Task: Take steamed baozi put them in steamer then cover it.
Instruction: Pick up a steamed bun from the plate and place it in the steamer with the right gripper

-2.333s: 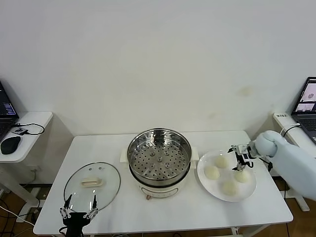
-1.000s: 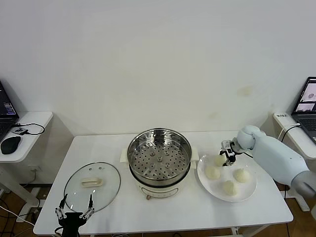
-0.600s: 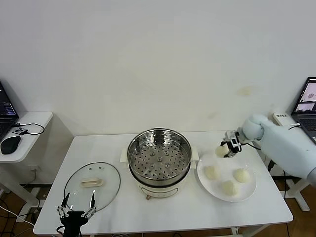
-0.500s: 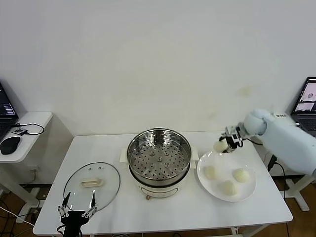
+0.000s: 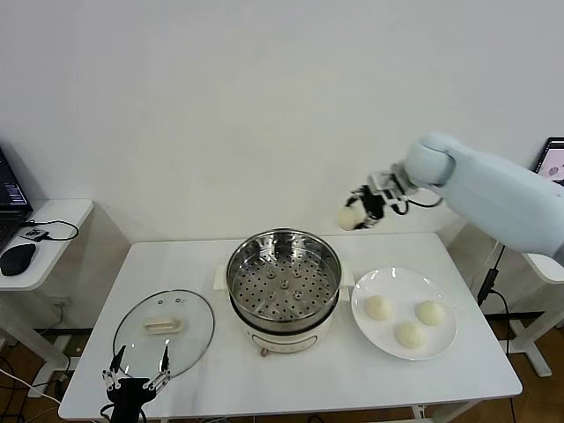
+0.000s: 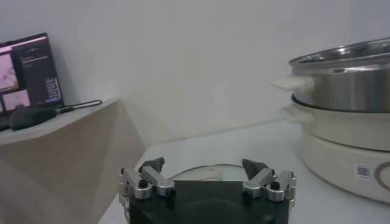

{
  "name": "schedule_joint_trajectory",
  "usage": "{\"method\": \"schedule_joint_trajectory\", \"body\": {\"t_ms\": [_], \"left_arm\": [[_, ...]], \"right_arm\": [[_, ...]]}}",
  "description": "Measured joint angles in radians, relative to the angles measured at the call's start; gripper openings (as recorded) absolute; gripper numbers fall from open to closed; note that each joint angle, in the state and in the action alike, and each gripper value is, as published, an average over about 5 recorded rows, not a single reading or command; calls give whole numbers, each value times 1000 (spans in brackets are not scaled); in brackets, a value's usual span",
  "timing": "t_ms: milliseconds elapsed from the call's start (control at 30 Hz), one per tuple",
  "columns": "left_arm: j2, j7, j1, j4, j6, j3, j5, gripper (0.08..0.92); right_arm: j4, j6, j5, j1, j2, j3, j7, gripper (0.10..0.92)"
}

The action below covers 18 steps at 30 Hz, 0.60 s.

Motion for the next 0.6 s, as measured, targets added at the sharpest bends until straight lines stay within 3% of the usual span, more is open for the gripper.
{"method": "schedule_joint_trajectory", "body": {"t_ms": [300, 600], "left_arm": [[-12, -1, 4, -6, -5, -18, -8, 823], [-21, -4, 5, -3, -9, -22, -10, 823]], "right_arm": [[-44, 119, -32, 3, 160, -75, 16, 602], [-86, 272, -182, -36, 233, -118, 43, 611]]}}
